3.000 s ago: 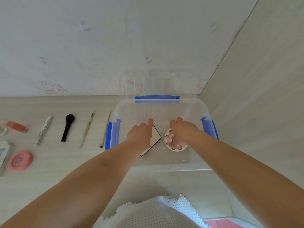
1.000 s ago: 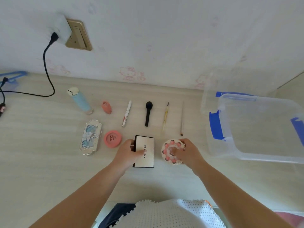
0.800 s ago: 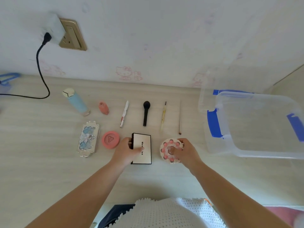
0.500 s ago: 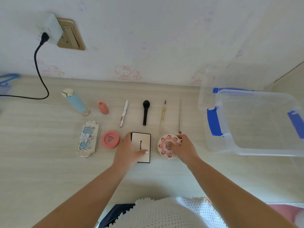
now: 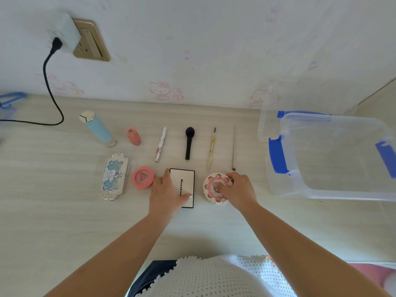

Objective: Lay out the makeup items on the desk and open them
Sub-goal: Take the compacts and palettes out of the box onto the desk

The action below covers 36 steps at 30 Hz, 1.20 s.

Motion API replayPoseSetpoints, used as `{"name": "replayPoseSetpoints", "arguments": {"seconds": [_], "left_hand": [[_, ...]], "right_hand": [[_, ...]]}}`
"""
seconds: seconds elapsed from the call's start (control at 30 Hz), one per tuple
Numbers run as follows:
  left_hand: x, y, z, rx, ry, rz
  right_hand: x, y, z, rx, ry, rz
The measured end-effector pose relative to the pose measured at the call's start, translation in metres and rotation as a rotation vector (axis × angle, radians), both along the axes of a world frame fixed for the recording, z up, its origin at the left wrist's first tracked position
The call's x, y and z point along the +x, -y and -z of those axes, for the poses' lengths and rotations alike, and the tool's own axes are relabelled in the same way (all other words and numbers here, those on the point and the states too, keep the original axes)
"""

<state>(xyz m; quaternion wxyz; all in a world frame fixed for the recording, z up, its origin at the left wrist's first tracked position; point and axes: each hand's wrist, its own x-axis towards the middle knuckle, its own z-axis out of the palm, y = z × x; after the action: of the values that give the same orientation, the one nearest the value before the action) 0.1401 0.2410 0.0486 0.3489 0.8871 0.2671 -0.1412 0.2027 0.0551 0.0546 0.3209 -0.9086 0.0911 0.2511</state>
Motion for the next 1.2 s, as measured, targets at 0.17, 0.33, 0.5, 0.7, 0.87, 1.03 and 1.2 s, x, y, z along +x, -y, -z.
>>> {"name": "replayPoseSetpoints", "arguments": {"seconds": [0.17,0.33,0.5,0.7,0.87,1.03,1.2], "left_hand": [[-0.002,0.002,-0.005,0.016,0.002,-0.005],[0.001,0.003,-0.018,-0.002,0.139,-0.040],[0.034,0.021,-0.062,-0.334,0.282,-0.135],[0.086,0.069,-0.116,-0.512,0.387,-0.099],[0.119,0.110,-0.145,-0.519,0.431,-0.052],[0.160,0.157,-0.154,-0.542,0.416,-0.048],[0.197,0.182,-0.145,-0.565,0.348,-0.061]], "right_hand": [[-0.001,0.000,-0.003,0.000,0.004,-0.002],[-0.002,0.001,-0.026,0.176,0.114,0.055],[0.010,0.002,-0.075,0.462,0.198,0.063],[0.043,0.035,-0.135,0.636,0.279,0.024],[0.075,0.099,-0.165,0.634,0.336,0.006],[0.115,0.180,-0.172,0.567,0.425,0.071],[0.167,0.253,-0.166,0.454,0.481,0.152]]}}
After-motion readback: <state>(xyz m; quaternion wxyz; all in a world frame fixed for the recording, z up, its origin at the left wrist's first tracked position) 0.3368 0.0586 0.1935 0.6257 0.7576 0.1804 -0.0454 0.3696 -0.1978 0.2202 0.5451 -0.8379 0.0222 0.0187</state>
